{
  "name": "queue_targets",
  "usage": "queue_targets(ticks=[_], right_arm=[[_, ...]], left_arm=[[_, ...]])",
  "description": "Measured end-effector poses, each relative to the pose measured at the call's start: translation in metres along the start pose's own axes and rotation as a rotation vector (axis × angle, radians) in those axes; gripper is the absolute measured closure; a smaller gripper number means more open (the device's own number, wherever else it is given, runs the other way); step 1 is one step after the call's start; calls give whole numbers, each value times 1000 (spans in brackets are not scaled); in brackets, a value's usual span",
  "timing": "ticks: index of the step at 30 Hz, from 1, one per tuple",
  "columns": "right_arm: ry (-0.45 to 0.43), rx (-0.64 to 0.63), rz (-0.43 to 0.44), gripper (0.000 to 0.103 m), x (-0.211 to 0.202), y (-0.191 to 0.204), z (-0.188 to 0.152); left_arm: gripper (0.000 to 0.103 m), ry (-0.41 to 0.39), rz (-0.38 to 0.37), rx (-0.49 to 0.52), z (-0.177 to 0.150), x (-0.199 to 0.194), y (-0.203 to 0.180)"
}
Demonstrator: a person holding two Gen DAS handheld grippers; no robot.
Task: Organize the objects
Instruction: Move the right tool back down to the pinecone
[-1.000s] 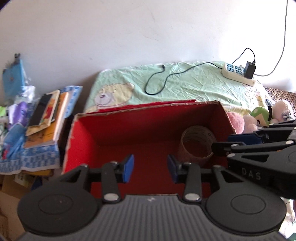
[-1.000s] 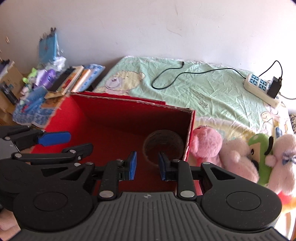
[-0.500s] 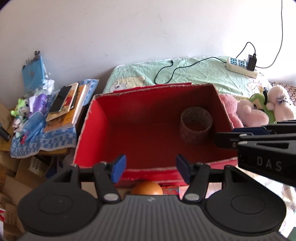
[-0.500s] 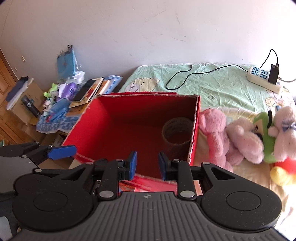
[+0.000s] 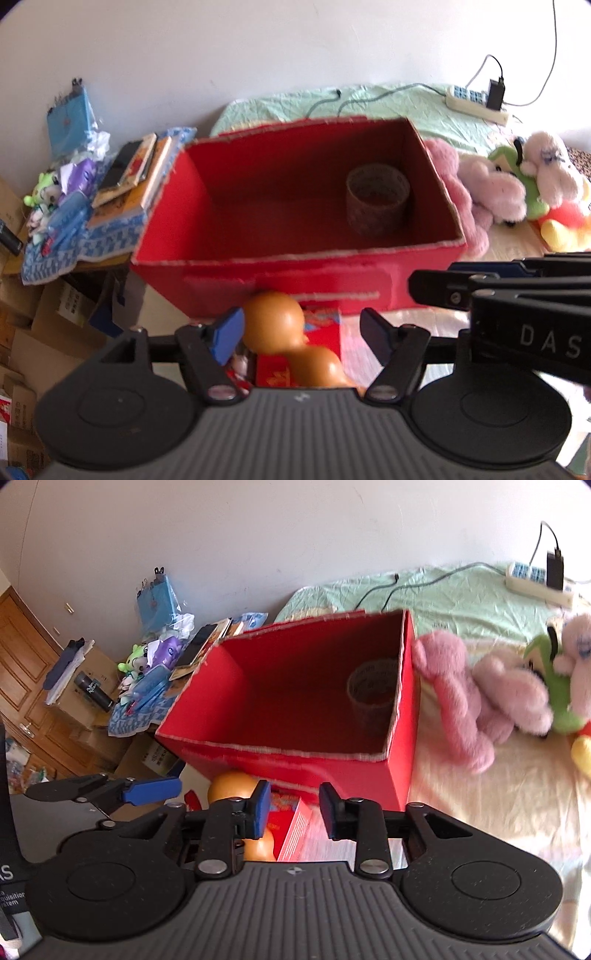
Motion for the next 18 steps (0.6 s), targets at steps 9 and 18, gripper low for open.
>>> queue_targets(ticks=[9,18], right_arm=[[6,74,13,68,3,-14,-23],[34,144,21,63,8,-30,-46]], left_arm=[[24,43,4,25,-21,9,-16],[21,87,2,44,-45,18,-18]])
Point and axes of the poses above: each gripper's, at about its wrist camera, not at the fingertips, and x roughly the way its jaws point, y to its left, z to its top, the point moved 7 cm from there along x, roughly the way its jaws point, and after that the axes turned 1 degree about -z, right-handed, at the moved point
